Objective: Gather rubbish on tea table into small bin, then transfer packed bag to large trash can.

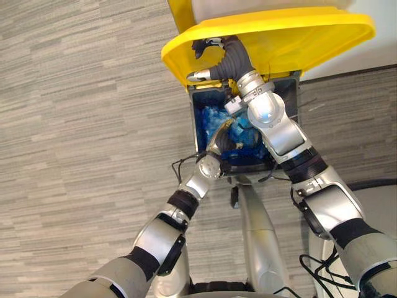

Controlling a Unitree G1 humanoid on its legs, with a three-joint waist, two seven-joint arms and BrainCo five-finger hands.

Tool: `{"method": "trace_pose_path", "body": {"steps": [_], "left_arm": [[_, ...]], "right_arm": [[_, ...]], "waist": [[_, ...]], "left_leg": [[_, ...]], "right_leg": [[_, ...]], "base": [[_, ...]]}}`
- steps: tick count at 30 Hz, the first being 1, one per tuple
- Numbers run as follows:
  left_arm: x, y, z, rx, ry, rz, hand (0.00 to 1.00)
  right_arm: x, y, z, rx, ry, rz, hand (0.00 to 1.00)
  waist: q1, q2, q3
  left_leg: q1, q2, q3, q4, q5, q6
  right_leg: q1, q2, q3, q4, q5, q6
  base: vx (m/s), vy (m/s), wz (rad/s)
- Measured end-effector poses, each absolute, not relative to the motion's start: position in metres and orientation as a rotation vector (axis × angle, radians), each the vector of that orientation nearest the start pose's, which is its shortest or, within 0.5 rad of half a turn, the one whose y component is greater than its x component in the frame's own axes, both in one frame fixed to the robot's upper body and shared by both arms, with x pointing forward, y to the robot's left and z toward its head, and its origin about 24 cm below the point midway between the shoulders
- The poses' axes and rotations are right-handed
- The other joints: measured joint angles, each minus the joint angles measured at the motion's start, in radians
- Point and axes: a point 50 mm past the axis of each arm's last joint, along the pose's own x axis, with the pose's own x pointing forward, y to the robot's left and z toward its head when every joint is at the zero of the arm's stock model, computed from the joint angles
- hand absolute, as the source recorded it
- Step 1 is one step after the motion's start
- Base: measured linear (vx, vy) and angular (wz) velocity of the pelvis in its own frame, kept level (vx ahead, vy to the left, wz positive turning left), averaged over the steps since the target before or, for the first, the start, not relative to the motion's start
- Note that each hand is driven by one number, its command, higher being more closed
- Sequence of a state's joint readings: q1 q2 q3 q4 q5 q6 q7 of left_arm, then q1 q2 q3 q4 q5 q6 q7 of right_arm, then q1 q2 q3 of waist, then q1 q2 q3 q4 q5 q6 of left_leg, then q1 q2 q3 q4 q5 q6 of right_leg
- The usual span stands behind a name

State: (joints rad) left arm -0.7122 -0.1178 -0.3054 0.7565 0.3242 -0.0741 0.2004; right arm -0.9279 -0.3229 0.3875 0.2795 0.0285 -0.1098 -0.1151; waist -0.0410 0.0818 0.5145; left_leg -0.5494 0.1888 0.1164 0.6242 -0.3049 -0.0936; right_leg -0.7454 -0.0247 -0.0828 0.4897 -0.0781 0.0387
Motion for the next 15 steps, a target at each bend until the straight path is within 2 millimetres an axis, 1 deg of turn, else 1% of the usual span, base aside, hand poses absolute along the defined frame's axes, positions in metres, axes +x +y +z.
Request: {"method": "trace_pose_path", "body": {"steps": [1, 2, 3, 4, 5, 6, 7, 8, 9, 10, 11, 12, 14, 15], "left_arm": [[0.341, 0.006, 0.083, 0.461, -0.157, -0.325, 0.00], [0.336, 0.005, 0.083, 0.444, -0.174, -0.334, 0.00], [0.334, 0.005, 0.083, 0.436, -0.182, -0.336, 0.00], [0.331, 0.006, 0.080, 0.430, -0.189, -0.346, 0.00], [0.326, 0.012, 0.074, 0.418, -0.185, -0.352, 0.00], [0.325, 0.013, 0.072, 0.418, -0.184, -0.354, 0.00], [0.319, 0.021, 0.065, 0.407, -0.171, -0.359, 0.00], [0.314, 0.034, 0.055, 0.394, -0.150, -0.348, 0.00], [0.311, 0.043, 0.049, 0.388, -0.133, -0.339, 0.00], [0.305, 0.062, 0.038, 0.391, -0.096, -0.320, 0.00], [0.297, 0.084, 0.025, 0.379, -0.047, -0.285, 0.00], [0.293, 0.097, 0.019, 0.369, -0.021, -0.261, 0.00], [0.270, 0.146, -0.009, 0.355, 0.109, -0.165, 0.00], [0.263, 0.158, -0.016, 0.354, 0.144, -0.137, 0.00]], "right_arm": [[0.351, -0.072, 0.241, -0.430, -0.682, 0.306, 0.00], [0.351, -0.081, 0.230, -0.418, -0.647, 0.283, 0.00], [0.351, -0.084, 0.224, -0.416, -0.632, 0.276, 0.00], [0.351, -0.089, 0.215, -0.416, -0.604, 0.261, 0.00], [0.350, -0.102, 0.198, -0.413, -0.550, 0.224, 0.00], [0.350, -0.105, 0.195, -0.411, -0.539, 0.215, 0.00], [0.349, -0.118, 0.180, -0.398, -0.489, 0.176, 0.00], [0.346, -0.131, 0.165, -0.386, -0.439, 0.143, 0.00], [0.344, -0.137, 0.158, -0.380, -0.414, 0.124, 0.00], [0.338, -0.152, 0.140, -0.375, -0.356, 0.082, 0.00], [0.331, -0.165, 0.122, -0.378, -0.294, 0.044, 0.00], [0.327, -0.171, 0.113, -0.383, -0.263, 0.029, 0.00], [0.307, -0.191, 0.074, -0.382, -0.130, -0.011, 0.00], [0.302, -0.195, 0.065, -0.382, -0.095, -0.014, 0.00]], "waist": [[0.001, -0.001, -0.001], [0.003, -0.002, -0.002], [0.002, -0.002, -0.002], [0.003, -0.003, -0.003], [0.002, -0.006, -0.004], [0.002, -0.006, -0.005], [0.003, -0.013, -0.009], [0.005, -0.022, -0.014], [0.004, -0.025, -0.015], [0.002, -0.033, -0.020], [0.005, -0.042, -0.029], [0.007, -0.048, -0.034], [0.007, -0.073, -0.083], [0.007, -0.078, -0.092]], "left_leg": [[0.025, -0.009, -0.004, -0.008, 0.000, 0.000], [0.051, -0.017, -0.005, -0.023, 0.000, 0.000], [0.064, -0.018, -0.004, -0.028, 0.001, -0.001], [0.083, -0.020, -0.007, -0.034, 0.003, -0.004], [0.121, -0.026, -0.022, -0.046, 0.007, -0.010], [0.131, -0.029, -0.025, -0.051, 0.009, -0.012], [0.165, -0.036, -0.034, -0.073, 0.015, -0.018], [0.200, -0.041, -0.040, -0.088, 0.018, -0.019], [0.217, -0.043, -0.046, -0.093, 0.020, -0.017], [0.255, -0.052, -0.060, -0.103, 0.021, -0.017], [0.287, -0.053, -0.064, -0.111, 0.022, -0.014], [0.304, -0.053, -0.064, -0.119, 0.024, -0.012], [0.343, -0.062, -0.064, -0.141, 0.031, 0.001], [0.357, -0.063, -0.062, -0.147, 0.032, 0.003]], "right_leg": [[0.019, -0.009, -0.003, 0.013, -0.012, -0.006], [0.037, -0.020, -0.005, 0.021, -0.021, -0.002], [0.048, -0.025, -0.009, 0.023, -0.026, 0.005], [0.068, -0.031, -0.017, 0.027, -0.033, 0.004], [0.108, -0.040, -0.030, 0.032, -0.047, 0.005], [0.116, -0.042, -0.032, 0.032, -0.048, 0.007], [0.150, -0.051, -0.040, 0.031, -0.055, 0.013], [0.185, -0.057, -0.050, 0.027, -0.059, 0.013], [0.203, -0.059, -0.055, 0.026, -0.063, 0.017], [0.245, -0.064, -0.066, 0.023, -0.070, 0.027], [0.280, -0.065, -0.071, 0.017, -0.072, 0.030], [0.298, -0.065, -0.071, 0.011, -0.072, 0.030], [0.339, -0.069, -0.072, -0.015, -0.071, 0.029], [0.352, -0.068, -0.071, -0.022, -0.070, 0.029]], "base": [[0.03, 0.013, 0.19], [0.03, 0.007, 0.21], [0.03, 0.001, 0.22], [0.04, -0.001, 0.28], [0.04, 0.002, 0.28], [0.06, -0.001, 0.33], [0.07, -0.005, 0.25], [0.06, -0.006, 0.27], [0.06, 0.016, 0.25], [0.04, 0.025, 0.23], [0.03, 0.027, 0.18], [0.01, 0.011, 0.10], [-0.02, 0.016, 0.05], [-0.01, 0.042, -0.05]]}}
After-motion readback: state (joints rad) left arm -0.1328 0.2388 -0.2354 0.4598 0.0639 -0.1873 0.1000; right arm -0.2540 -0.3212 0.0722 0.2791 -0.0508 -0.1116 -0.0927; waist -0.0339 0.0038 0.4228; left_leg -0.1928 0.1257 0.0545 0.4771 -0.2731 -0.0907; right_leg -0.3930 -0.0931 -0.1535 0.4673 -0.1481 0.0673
